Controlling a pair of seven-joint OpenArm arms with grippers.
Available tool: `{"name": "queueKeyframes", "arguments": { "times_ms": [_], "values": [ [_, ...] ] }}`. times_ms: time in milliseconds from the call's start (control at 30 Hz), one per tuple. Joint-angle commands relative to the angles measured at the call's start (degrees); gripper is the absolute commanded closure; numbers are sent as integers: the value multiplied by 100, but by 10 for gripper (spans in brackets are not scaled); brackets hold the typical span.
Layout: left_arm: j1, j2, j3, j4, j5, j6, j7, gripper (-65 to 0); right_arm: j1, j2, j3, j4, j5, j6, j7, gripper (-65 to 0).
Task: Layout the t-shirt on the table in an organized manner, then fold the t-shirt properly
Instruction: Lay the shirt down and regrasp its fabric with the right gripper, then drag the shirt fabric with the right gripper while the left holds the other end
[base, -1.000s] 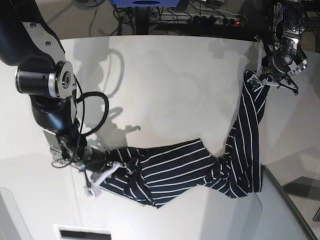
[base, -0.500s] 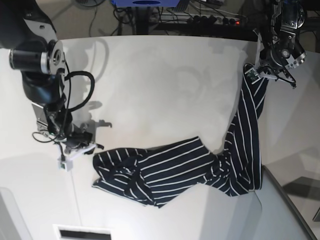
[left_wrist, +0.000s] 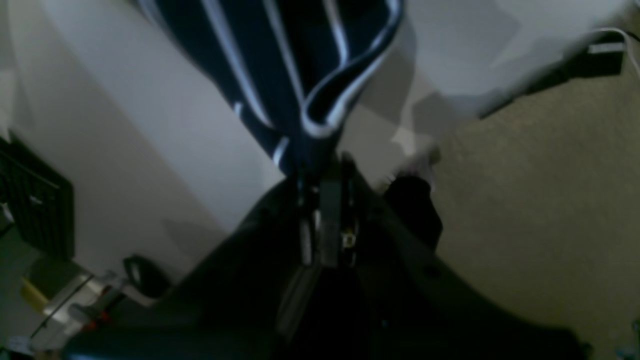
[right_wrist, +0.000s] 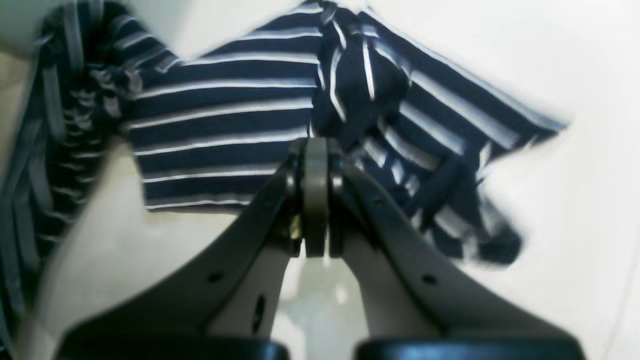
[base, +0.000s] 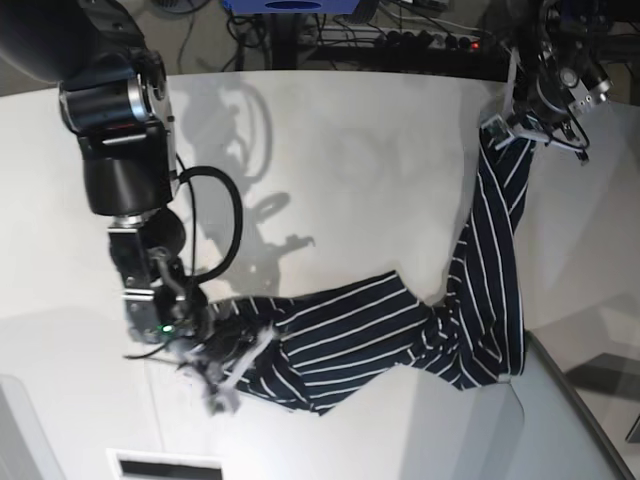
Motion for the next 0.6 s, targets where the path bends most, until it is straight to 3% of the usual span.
{"name": "queueKeyframes", "arguments": {
  "times_ms": [0,167,367,567],
  "values": [
    [236,-76,-94,97,48,36,-129,0,200,-36,-9,7,71,-12,110,-3],
    [1300,-93,-147,88,48,36,-1008,0,543,-194,0,-626,71,-12,391,-5],
    [2118,3,-823,62,39,36,-1412,0,736,-256,-9,-1470,80,-12,1033,-5],
    [2267,12,-1219,9,39,36,-1614,0,886,-379,0,-2305,80,-12,1727,-6]
  ]
}}
